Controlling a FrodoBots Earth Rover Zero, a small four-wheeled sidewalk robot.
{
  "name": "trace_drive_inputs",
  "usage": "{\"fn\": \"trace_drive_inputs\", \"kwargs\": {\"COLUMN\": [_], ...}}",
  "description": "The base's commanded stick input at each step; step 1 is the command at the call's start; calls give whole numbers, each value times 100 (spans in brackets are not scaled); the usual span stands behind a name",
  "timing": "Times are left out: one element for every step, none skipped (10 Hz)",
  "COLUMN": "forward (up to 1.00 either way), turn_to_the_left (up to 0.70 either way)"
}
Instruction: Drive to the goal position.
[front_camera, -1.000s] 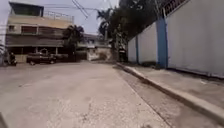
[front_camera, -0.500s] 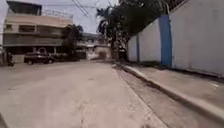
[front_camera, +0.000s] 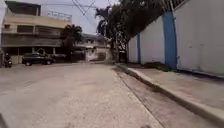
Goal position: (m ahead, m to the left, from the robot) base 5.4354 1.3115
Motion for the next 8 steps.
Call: {"fn": "trace_drive_inputs", "kwargs": {"forward": [70,70,70,70,70,70,70,70], "turn_to_the_left": [1,1,1,1,1,1,1,1]}}
